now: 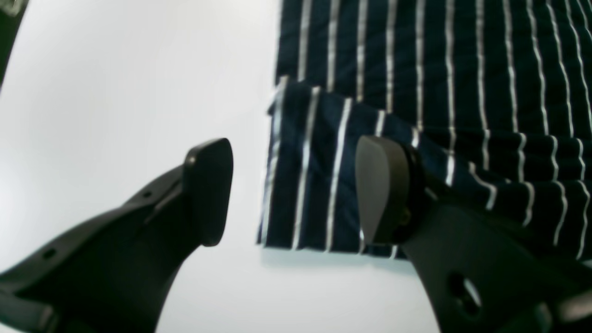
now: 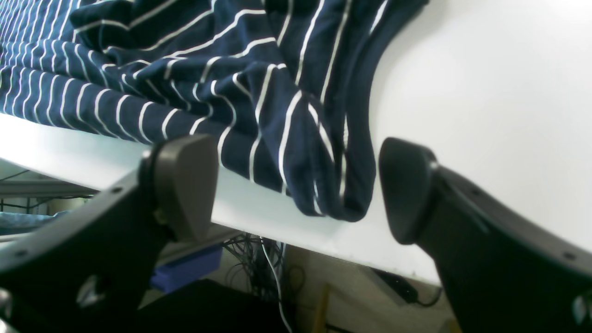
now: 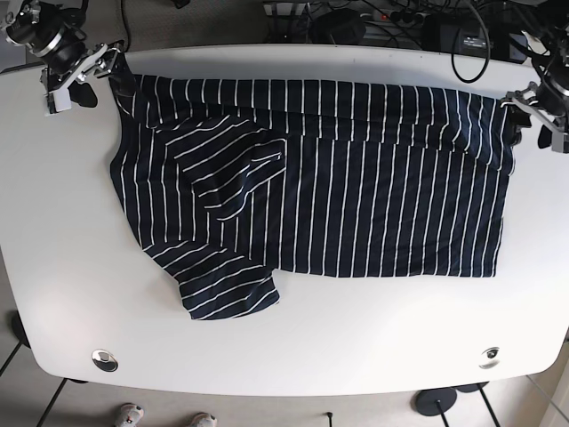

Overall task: Fold the T-shirt properly
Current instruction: 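Lay the shirt flat and release its edge from both grippers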

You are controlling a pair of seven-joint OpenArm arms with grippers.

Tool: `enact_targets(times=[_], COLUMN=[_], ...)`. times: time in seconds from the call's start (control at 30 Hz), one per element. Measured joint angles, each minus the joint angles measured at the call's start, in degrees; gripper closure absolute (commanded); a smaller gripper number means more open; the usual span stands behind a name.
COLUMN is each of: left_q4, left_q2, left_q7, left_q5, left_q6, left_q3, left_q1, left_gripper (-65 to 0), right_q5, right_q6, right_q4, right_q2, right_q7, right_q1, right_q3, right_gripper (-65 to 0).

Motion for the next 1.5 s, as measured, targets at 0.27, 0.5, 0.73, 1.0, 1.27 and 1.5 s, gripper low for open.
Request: enact_targets(times=[0.27, 0.5, 0.73, 1.0, 1.27, 1.5], left_q4=[-6.91, -16.57, -19.06, -19.82, -2.03, -14.49], left_q2=[4.87, 4.07, 1.88, 0.83, 3.26, 3.26], left_q7=[-3.13, -8.07, -8.63, -9.44, -0.39, 0.44], left_q5=[12.04, 12.46, 11.58, 11.21, 11.56, 12.63], left_q6=[-0.11, -0.02, -0.17, -0.22, -0.22, -0.15], left_q3=[1.7, 1.7, 1.42, 1.49, -0.2, -0.46], left_q1=[-5.03, -4.74, -4.66, -3.61, -1.53, -7.34], left_gripper=[-20.6, -13.6, -13.9, -13.9, -14.0, -14.0], right_q5=[0.15, -1.88, -13.75, -20.0, -12.07, -20.74], right_q6=[0.2, 0.02, 0.66, 0.5, 0.61, 0.44], right_q4=[-0.02, -9.7, -13.53, -12.13, 2.03, -1.31], right_q2=[-0.42, -0.04, 1.53, 1.53, -2.82, -6.8], right_q7=[-1.55, -1.01, -0.26, -1.55, -10.34, -6.05], right_q1=[1.84, 6.4, 7.8, 7.58, 7.78, 7.82], right_q3=[-8.37, -12.5, -12.41, -1.22, -1.2, -9.51], right_gripper=[-31.9, -20.8, -20.3, -20.6, -20.5, -20.3])
